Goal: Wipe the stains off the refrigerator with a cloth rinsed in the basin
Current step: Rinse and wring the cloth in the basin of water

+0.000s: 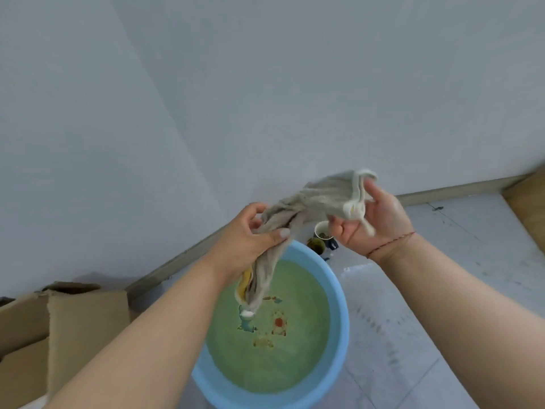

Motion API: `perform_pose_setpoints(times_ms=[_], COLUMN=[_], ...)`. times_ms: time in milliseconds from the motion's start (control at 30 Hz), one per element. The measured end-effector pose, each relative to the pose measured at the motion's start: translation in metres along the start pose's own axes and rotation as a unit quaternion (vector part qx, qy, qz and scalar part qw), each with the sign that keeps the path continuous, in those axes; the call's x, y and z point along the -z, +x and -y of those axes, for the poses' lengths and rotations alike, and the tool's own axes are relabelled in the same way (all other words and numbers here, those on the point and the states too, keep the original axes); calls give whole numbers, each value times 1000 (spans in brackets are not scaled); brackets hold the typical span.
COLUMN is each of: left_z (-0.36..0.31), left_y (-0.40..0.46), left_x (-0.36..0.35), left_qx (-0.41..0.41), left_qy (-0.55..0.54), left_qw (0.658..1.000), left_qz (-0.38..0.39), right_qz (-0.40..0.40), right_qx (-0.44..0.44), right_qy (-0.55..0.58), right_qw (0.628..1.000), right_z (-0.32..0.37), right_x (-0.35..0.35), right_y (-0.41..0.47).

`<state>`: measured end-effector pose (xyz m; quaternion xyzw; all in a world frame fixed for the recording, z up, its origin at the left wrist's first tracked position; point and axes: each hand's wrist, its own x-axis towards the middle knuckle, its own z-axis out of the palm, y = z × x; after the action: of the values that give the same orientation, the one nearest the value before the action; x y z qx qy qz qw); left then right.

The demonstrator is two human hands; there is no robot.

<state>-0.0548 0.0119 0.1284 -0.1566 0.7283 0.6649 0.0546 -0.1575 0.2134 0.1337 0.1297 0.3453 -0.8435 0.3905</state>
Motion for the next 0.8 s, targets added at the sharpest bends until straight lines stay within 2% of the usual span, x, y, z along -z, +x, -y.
perform_pose_setpoints(times_ms=[33,67,133,233,467,600,667,733,800], left_z=[-17,-27,-60,-105,-230,-275,-295,-312,-329], left_y=[-8,-14,-25,-39,-63,-68,-68,-66,-66], left_x=[-7,-15,-36,-66,-125,-162,-182,-200,-217], left_qx=[3,5,21,49,137,76,47,21,-11], left_qy=[-24,-51,-89,-113,-144,-80,-81,-68,-47], left_qw=[999,998,995,992,977,992,995,997,999], left_qz=[22,29,26,39,76,53,26,-9,-23], right_qz=[-1,-13,-56,-47,-128,-118,-116,-143,-205], right_qx=[21,39,28,-17,88,123,145,188,237], right_qy=[42,34,-65,-170,-142,-202,-210,-211,-260], right_qw=[999,999,996,984,978,965,960,948,913], right_z=[13,17,26,33,124,170,192,212,228], right_x=[-4,-7,-21,-49,-87,-99,-102,-99,-96], right_y=[-13,-21,-48,-88,-181,-229,-251,-272,-291])
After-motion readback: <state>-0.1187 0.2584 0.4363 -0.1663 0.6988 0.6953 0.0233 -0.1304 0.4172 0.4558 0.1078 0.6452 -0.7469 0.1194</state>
